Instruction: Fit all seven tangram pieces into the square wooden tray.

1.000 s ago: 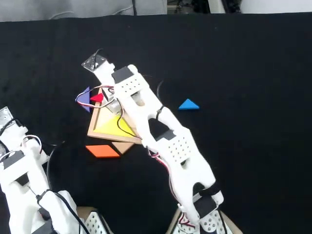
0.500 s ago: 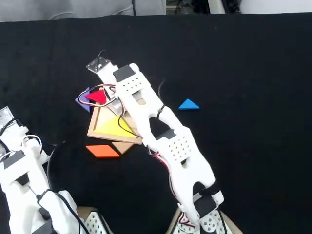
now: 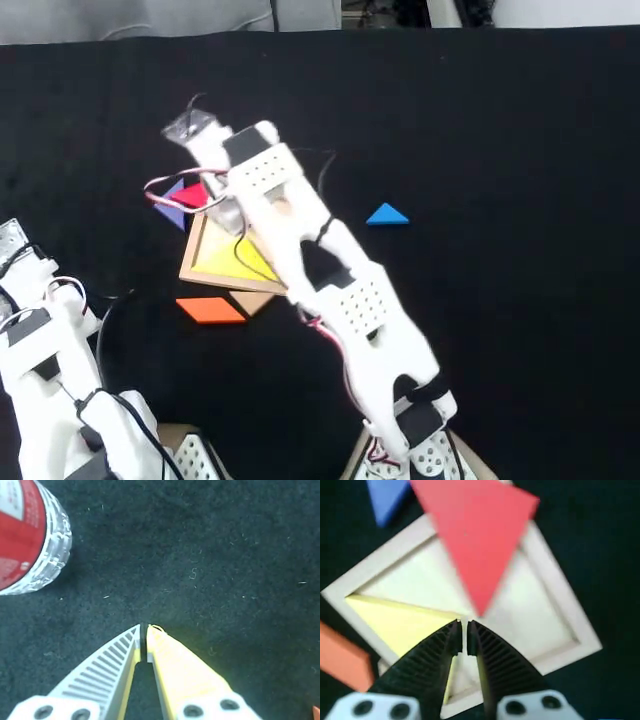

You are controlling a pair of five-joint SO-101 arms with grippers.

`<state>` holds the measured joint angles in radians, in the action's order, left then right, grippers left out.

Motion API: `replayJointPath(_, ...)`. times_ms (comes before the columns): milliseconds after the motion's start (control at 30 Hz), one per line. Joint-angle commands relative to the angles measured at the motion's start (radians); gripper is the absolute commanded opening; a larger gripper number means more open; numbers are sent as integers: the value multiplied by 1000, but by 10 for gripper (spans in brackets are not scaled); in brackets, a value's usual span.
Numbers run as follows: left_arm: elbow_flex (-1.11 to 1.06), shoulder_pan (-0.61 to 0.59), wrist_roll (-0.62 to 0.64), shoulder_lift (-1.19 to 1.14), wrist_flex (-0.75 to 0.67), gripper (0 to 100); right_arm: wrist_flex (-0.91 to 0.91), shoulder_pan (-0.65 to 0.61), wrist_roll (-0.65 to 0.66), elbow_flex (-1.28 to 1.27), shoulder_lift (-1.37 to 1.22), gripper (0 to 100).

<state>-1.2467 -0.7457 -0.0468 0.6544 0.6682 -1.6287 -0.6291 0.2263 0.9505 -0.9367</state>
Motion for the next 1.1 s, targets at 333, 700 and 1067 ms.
replayJointPath(333,8,15,-8,23,-18,33,-17,132,-44,200,47,28)
replayJointPath(700,8,15,-8,23,-18,33,384,141,74,326,-131,28)
replayJointPath(1067,5,38,-9,21,-18,33,411,80,155,456,-249,22)
